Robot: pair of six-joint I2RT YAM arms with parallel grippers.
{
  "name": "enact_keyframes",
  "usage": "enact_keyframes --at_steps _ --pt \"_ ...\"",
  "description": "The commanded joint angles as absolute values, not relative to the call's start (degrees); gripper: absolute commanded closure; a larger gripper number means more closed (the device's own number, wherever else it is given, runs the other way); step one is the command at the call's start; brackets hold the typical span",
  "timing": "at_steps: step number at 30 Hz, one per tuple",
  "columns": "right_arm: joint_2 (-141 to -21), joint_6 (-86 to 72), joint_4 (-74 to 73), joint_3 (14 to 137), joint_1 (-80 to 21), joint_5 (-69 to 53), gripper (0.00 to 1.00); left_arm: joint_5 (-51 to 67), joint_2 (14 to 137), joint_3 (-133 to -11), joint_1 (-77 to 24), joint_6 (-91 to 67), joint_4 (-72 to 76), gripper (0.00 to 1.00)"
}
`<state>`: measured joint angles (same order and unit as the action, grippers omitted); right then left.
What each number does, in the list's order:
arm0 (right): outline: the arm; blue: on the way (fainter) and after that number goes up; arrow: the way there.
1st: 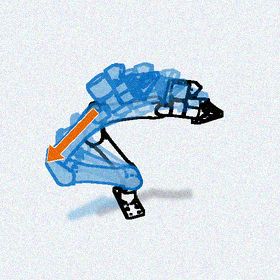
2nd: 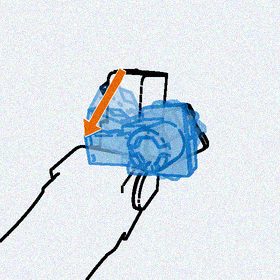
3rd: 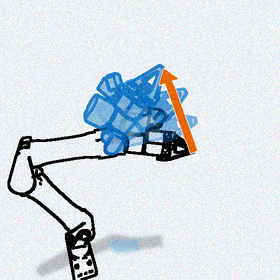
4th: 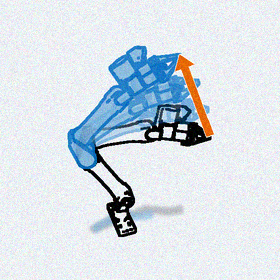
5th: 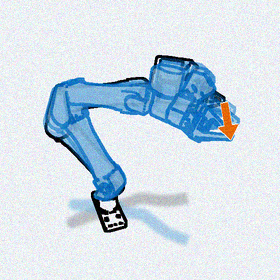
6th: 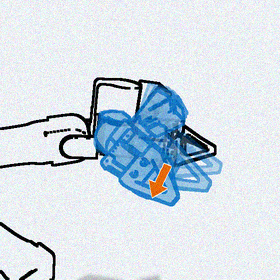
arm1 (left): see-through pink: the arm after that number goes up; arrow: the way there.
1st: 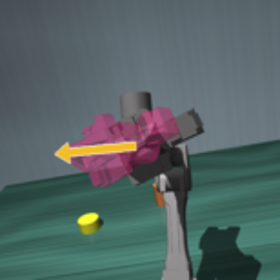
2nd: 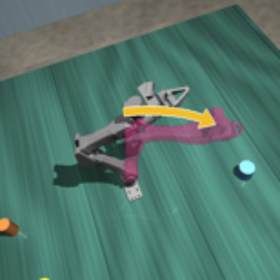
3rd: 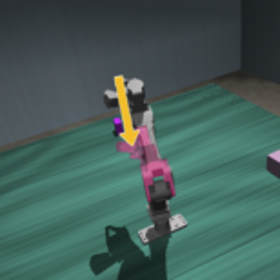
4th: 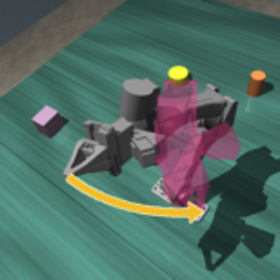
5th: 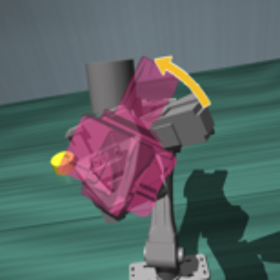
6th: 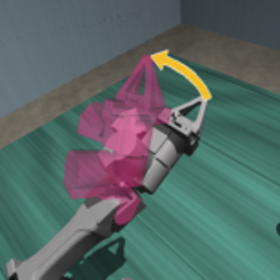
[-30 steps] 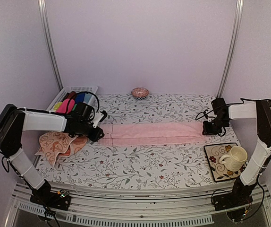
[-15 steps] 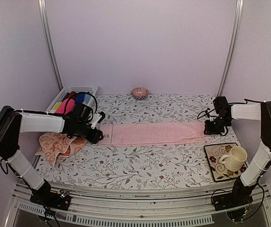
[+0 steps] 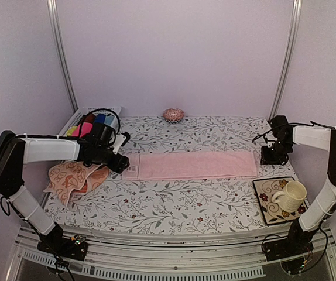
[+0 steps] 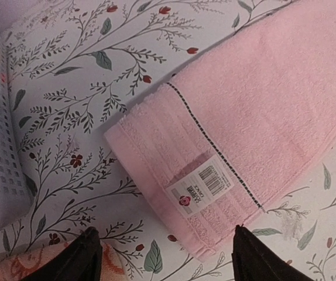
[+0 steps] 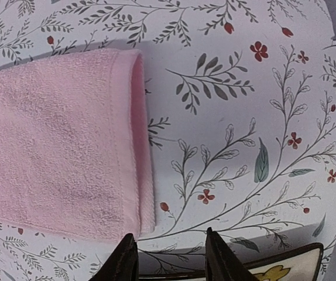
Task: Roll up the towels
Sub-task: Fold the towel at the center of the board, then pick up the towel from the center of the board.
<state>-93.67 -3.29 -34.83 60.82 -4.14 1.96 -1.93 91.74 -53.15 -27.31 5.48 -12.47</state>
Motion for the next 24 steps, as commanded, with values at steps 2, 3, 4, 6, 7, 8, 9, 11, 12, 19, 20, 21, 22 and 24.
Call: enact_keyframes --at_steps 2,3,4,6,7,8,9,11,12,19,20,21,22,24 --pt "-91.99 -6.25 -36.09 63.76 -3.17 5.24 0.58 -1.87 90.52 -55.07 -26.73 4.98 -12.42 0.20" --pt "-92.14 -6.40 -35.64 64.41 -3.16 4.36 0.58 -1.71 90.67 -55.43 -26.72 4.74 -12.37 0.19" --pt "-92.19 -6.69 -34.84 65.08 -3.24 2.95 0.58 -1.50 90.95 -55.99 -26.72 4.56 -12.26 0.19" --pt "-92.51 -7.18 -33.06 66.23 -3.20 -0.78 0.58 -0.73 91.76 -57.21 -26.74 3.70 -12.06 0.19" --pt "-93.15 -7.41 -32.72 66.99 -3.18 -2.55 0.58 -0.37 92.25 -57.86 -26.74 3.35 -11.90 0.19" --pt "-94.13 -7.65 -32.90 67.81 -3.18 -3.72 0.58 -0.06 92.76 -58.52 -26.80 2.93 -11.80 0.19" --pt "-95.39 -8.20 -33.48 68.65 -3.15 -4.46 0.58 0.06 93.39 -59.02 -26.78 2.55 -11.72 0.19" --pt "-98.03 -9.23 -33.95 68.81 -3.21 -5.03 0.58 0.39 93.91 -59.41 -26.81 1.93 -11.21 0.19" --pt "-98.83 -9.86 -33.63 68.82 -3.17 -5.23 0.59 0.64 94.09 -59.42 -26.93 1.65 -10.77 0.19" --pt "-105.45 -11.82 -30.05 71.85 -2.88 -6.46 0.63 0.50 96.92 -60.00 -27.62 0.16 -9.01 0.19" --pt "-106.19 -11.94 -29.75 72.18 -2.82 -7.12 0.63 0.32 97.46 -60.28 -27.74 -0.05 -8.65 0.20" --pt "-107.04 -12.03 -29.28 72.45 -2.80 -7.67 0.64 0.07 97.92 -60.62 -27.89 -0.24 -8.28 0.20" --pt "-107.58 -12.17 -29.06 72.69 -2.81 -7.80 0.64 -0.13 98.60 -61.10 -28.01 -0.57 -7.99 0.20" --pt "-108.76 -12.30 -28.84 73.16 -2.68 -7.53 0.65 -0.83 99.88 -61.97 -28.17 -1.27 -7.58 0.21"
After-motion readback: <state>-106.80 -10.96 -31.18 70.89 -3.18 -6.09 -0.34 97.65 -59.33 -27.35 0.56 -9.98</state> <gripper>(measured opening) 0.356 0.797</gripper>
